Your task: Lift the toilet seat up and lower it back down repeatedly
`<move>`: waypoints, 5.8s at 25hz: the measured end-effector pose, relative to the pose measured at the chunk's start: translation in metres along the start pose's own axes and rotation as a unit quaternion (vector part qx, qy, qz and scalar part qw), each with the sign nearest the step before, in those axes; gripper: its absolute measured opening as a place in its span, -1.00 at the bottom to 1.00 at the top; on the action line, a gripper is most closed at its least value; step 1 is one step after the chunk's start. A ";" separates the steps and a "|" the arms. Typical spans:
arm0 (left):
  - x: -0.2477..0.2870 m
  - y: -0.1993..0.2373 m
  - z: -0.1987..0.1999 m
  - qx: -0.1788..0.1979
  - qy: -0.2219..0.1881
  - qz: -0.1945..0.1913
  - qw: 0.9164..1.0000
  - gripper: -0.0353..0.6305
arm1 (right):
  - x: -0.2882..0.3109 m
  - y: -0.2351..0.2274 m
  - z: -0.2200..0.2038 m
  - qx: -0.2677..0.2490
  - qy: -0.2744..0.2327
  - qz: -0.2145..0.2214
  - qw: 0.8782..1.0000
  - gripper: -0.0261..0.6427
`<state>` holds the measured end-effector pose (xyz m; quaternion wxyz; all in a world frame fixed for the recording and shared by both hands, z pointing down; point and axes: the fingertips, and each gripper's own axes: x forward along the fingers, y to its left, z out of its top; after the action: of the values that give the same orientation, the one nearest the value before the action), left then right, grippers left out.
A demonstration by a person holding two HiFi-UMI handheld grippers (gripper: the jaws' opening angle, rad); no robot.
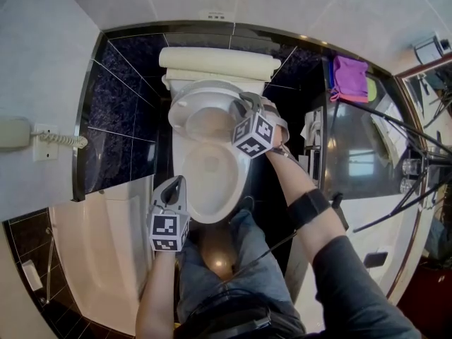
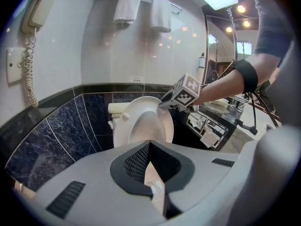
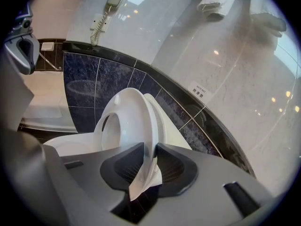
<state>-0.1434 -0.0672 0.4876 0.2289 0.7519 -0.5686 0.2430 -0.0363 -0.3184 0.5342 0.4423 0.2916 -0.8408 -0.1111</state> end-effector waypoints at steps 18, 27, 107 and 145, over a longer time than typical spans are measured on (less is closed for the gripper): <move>0.005 -0.017 -0.065 -0.004 0.028 -0.019 0.999 -0.89 | -0.086 0.094 -0.012 -0.033 -0.008 -0.026 0.999 -0.65; 0.018 -0.021 -0.080 -0.004 0.031 -0.030 0.999 -0.89 | -0.116 0.149 -0.026 -0.070 -0.001 -0.037 0.997 -0.66; 0.019 -0.043 -0.345 0.010 0.154 -0.087 0.984 -0.89 | -0.113 0.359 -0.156 0.189 0.049 0.006 0.981 -0.87; -0.214 -0.013 0.060 0.054 -0.148 -0.016 0.987 -0.89 | -0.362 0.165 -0.001 0.339 -0.085 -0.077 0.934 -0.87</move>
<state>-0.1748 0.0578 0.3065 0.1054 0.7997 -0.5702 0.1555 0.0589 0.0280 0.3625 0.2341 0.4778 -0.8378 0.1225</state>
